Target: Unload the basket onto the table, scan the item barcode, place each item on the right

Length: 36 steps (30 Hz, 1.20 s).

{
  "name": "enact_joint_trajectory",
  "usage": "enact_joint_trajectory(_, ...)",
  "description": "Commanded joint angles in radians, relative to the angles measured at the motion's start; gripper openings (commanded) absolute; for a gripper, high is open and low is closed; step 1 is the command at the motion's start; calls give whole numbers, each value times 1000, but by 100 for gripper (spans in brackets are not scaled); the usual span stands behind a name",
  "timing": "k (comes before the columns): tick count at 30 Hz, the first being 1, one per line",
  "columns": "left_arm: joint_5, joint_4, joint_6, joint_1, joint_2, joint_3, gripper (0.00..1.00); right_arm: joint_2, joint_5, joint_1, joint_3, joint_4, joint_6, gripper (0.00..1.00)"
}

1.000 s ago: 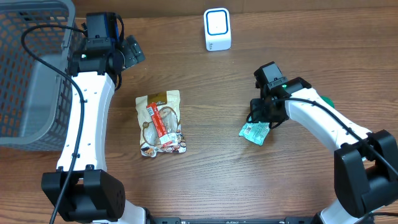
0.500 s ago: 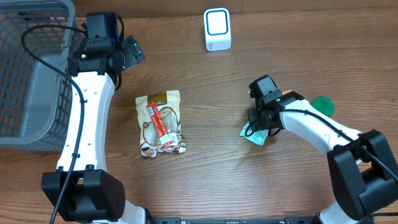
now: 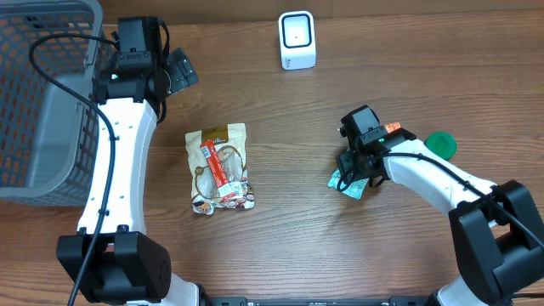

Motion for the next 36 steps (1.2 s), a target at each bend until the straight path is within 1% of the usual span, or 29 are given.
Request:
enact_joint_trajectory(1,-21,1,0,3,9,2,100,-6,5,8,73,-36,-1,67)
enact_joint_trajectory(2,-21,1,0,3,9,2,100,-13,-13,9,101,-55,0,70)
enact_joint_trajectory(4,-21,1,-1,3,9,2,100,-23,-61,14,153,-88,21,70)
enact_joint_trajectory(6,-21,1,-1,3,9,2,100,-26,-116,23,181,-90,93,67)
enact_joint_trajectory(7,-21,1,0,3,9,2,100,-26,-142,27,182,-78,141,61)
enact_joint_trajectory(9,-21,1,0,3,9,2,100,-23,-180,40,175,-58,255,43)
enact_joint_trajectory(10,-21,1,-1,3,9,2,100,-21,-179,50,170,-52,315,39)
enact_joint_trajectory(13,-21,1,0,3,9,2,100,-9,-176,84,150,-23,401,34)
enact_joint_trajectory(14,-21,1,0,3,9,2,100,-5,-176,97,143,-11,413,19)
enact_joint_trajectory(15,-21,1,0,3,9,2,100,3,-176,113,141,-2,429,6)
enact_joint_trajectory(16,-21,1,-1,3,9,2,100,9,-176,127,138,10,456,4)
enact_joint_trajectory(19,-21,1,0,3,9,2,100,26,-175,165,127,44,579,4)
enact_joint_trajectory(21,-21,1,-1,3,9,2,100,34,-175,185,117,77,629,5)
enact_joint_trajectory(24,-21,1,0,3,9,2,100,39,-163,201,97,133,629,5)
enact_joint_trajectory(32,-21,1,0,3,9,2,100,40,-50,205,-11,269,629,4)
enact_joint_trajectory(34,-21,1,0,3,9,2,100,40,-34,205,-29,277,637,4)
enact_joint_trajectory(36,-21,1,-1,3,9,2,100,40,-6,205,-37,254,682,4)
